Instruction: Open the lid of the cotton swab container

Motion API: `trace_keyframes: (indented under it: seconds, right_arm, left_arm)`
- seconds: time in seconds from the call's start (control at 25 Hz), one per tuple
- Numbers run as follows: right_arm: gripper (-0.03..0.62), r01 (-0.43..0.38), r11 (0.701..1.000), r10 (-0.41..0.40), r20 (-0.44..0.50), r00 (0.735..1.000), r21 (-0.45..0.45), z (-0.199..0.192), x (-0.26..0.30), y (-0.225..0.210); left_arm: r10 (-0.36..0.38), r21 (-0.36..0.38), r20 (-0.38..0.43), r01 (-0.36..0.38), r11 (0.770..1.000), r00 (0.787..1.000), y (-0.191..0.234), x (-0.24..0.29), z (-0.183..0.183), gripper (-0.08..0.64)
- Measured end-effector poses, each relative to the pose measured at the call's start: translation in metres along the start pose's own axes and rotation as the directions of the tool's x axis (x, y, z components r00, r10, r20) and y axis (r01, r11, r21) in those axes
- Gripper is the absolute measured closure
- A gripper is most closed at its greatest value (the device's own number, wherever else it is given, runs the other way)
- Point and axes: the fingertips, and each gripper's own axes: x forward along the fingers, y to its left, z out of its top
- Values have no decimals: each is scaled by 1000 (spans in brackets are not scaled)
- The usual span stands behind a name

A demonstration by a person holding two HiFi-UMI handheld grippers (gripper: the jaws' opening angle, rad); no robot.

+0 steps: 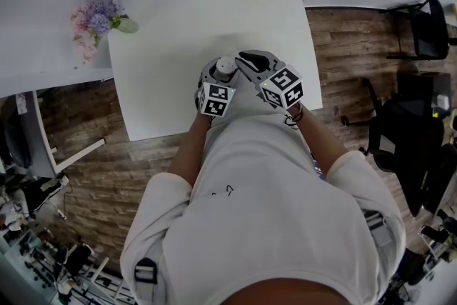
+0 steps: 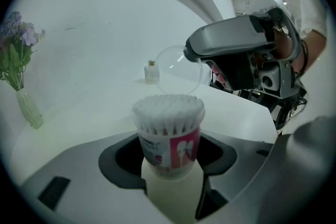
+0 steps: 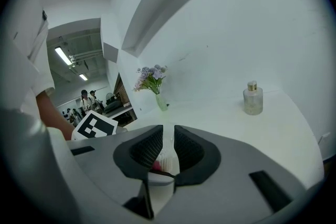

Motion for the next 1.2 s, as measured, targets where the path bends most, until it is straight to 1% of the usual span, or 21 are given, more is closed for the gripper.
trace_keyframes:
  seconds: [0.16,0.36,0.52,0.56,0.64,0.72,0.8,0.96,1.04,1.12,1.2]
  right_arm:
    - [528,-3,1000,2,-20,1000,-6,-11,1,3]
    - [527,8,1000,-8,-16,1000,20,-15,-2,0]
    - [525,13,1000,-13,-20,1000,5,-17,-6,1]
    - [524,9,1000,-9,-22,1000,-7,-17,-5,3]
    - [475,-3,1000,3,-24,1000,-24,-18,-5,7]
    - [449,-4,1000,3,-24,1000,-20,-22,-6,11]
    - [449,11,1000,-11,-25,1000,-7,-27,-10,15]
    - [449,66,998,-66,-45,997,-6,-39,-17,22]
    - [459,99,995,-100,-61,993,-12,-46,-23,26]
    - [479,130,991,-131,-86,988,-26,-54,-28,32]
    - [523,147,989,-150,-110,983,-30,-62,-31,41]
  left_arm:
    - [-6,-4,-19,6,1000,1000,-5,0,-9,285]
    - [3,-21,-37,-4,1000,999,-3,-5,-17,282]
    - [22,-41,-50,-24,999,999,-3,-19,-23,282]
    - [30,-51,-49,-33,998,998,-1,-24,-24,282]
    - [46,-74,-46,-50,996,998,2,-34,-27,282]
    - [53,-106,-47,-58,993,997,2,-44,-32,282]
    - [53,-146,-49,-60,988,997,1,-53,-40,282]
    - [43,-221,-49,-53,974,998,-2,-70,-53,285]
    - [51,-261,-37,-59,964,998,-3,-80,-55,302]
    - [73,-303,-16,-75,950,997,-1,-93,-54,355]
    - [96,-317,-8,-94,944,995,1,-106,-55,416]
